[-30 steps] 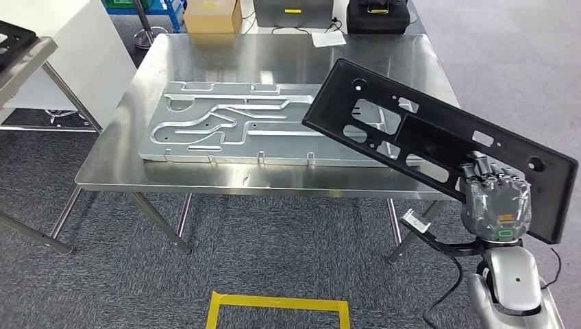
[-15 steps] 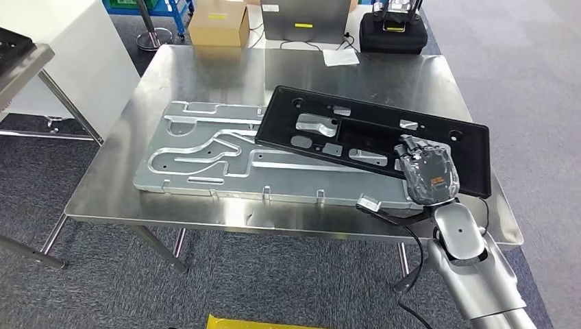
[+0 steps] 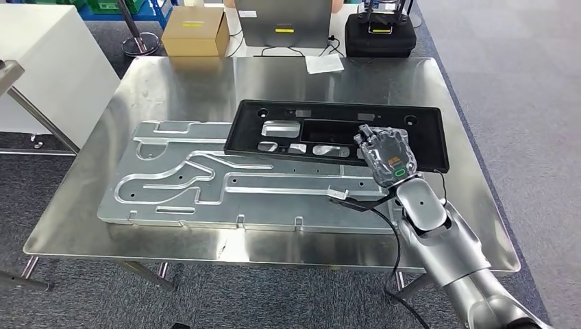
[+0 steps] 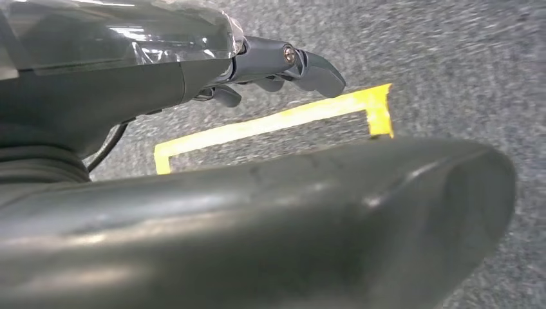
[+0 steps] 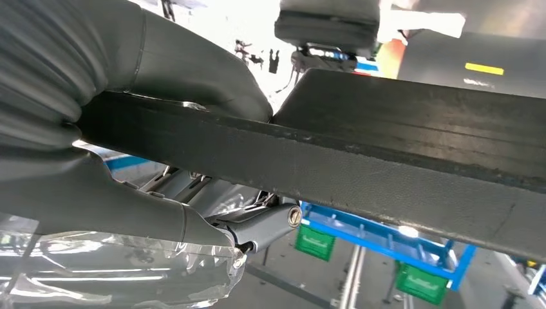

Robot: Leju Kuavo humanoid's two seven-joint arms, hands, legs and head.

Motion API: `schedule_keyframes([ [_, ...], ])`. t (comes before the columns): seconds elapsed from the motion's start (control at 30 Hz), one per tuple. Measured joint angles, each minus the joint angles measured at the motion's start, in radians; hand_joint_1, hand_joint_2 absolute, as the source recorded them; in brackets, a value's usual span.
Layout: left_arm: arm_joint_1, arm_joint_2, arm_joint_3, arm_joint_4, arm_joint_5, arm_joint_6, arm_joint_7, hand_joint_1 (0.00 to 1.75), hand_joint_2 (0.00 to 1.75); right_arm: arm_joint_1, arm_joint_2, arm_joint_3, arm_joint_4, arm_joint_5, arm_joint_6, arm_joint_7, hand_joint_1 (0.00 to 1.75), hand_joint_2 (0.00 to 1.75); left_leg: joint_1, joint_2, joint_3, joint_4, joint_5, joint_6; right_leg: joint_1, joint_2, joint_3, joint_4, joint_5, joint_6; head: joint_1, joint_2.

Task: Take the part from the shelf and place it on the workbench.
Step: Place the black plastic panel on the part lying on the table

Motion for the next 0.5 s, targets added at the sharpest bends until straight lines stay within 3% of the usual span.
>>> schedule_keyframes([
  [0.03, -0.002, 0.001, -0.002, 0.000, -0.001, -0.001, 0.000, 0.00, 0.00, -0.019, 0.013, 0.007, 0.021, 0.000, 0.006, -0.003, 1.75, 1.75, -0.005, 0.002, 0.009, -0.042, 0.029, 0.008, 0.000, 0.002, 0.002, -0.001, -0.003, 0.003, 0.000, 0.000],
  [0.07, -0.004, 0.002, -0.003, 0.000, -0.001, -0.001, 0.001, 0.00, 0.00, -0.034, 0.025, 0.014, 0.040, 0.000, 0.011, -0.005, 1.75, 1.75, -0.009, 0.003, 0.011, -0.061, 0.040, 0.013, 0.000, 0.003, 0.001, -0.002, -0.005, 0.009, -0.001, 0.000],
  [0.2, -0.007, 0.000, -0.014, 0.000, -0.003, -0.003, 0.002, 0.00, 0.00, -0.077, 0.059, 0.034, 0.095, 0.000, 0.018, -0.017, 1.75, 1.75, -0.002, -0.001, 0.027, -0.088, 0.051, 0.024, 0.002, 0.000, -0.007, 0.027, -0.031, 0.030, -0.002, 0.000],
  [0.23, -0.008, -0.001, -0.017, 0.000, -0.004, -0.004, 0.001, 0.00, 0.00, -0.089, 0.066, 0.038, 0.110, -0.001, 0.018, -0.021, 1.75, 1.75, 0.002, -0.001, 0.033, -0.094, 0.053, 0.027, 0.002, -0.001, -0.025, 0.068, -0.054, 0.033, -0.001, 0.000],
  [0.33, -0.014, -0.001, -0.023, 0.000, -0.005, -0.009, 0.001, 0.00, 0.00, -0.121, 0.095, 0.047, 0.172, -0.004, 0.016, -0.030, 1.75, 1.75, 0.001, -0.002, 0.037, -0.094, 0.048, 0.032, -0.001, 0.000, -0.122, 0.246, -0.127, 0.039, -0.001, 0.000],
  [0.37, -0.015, -0.001, -0.024, 0.000, -0.006, -0.011, 0.002, 0.00, 0.00, -0.127, 0.106, 0.051, 0.195, -0.005, 0.015, -0.033, 1.75, 1.75, 0.001, -0.003, 0.038, -0.091, 0.045, 0.032, -0.002, 0.000, -0.142, 0.274, -0.126, 0.041, -0.001, 0.000],
  [0.4, -0.015, -0.001, -0.025, 0.000, -0.007, -0.013, 0.002, 0.00, 0.00, -0.132, 0.117, 0.055, 0.218, -0.007, 0.012, -0.035, 1.75, 1.75, 0.002, -0.005, 0.039, -0.088, 0.041, 0.030, -0.004, 0.000, -0.142, 0.262, -0.104, 0.042, 0.000, 0.000],
  [0.5, -0.015, -0.004, -0.028, 0.001, -0.010, -0.016, 0.004, 0.00, 1.31, -0.146, 0.147, 0.061, 0.280, -0.019, -0.011, -0.037, 0.44, 0.44, 0.000, -0.009, 0.040, -0.070, 0.024, 0.018, -0.006, -0.001, -0.066, 0.081, -0.004, 0.039, 0.000, 0.000],
])
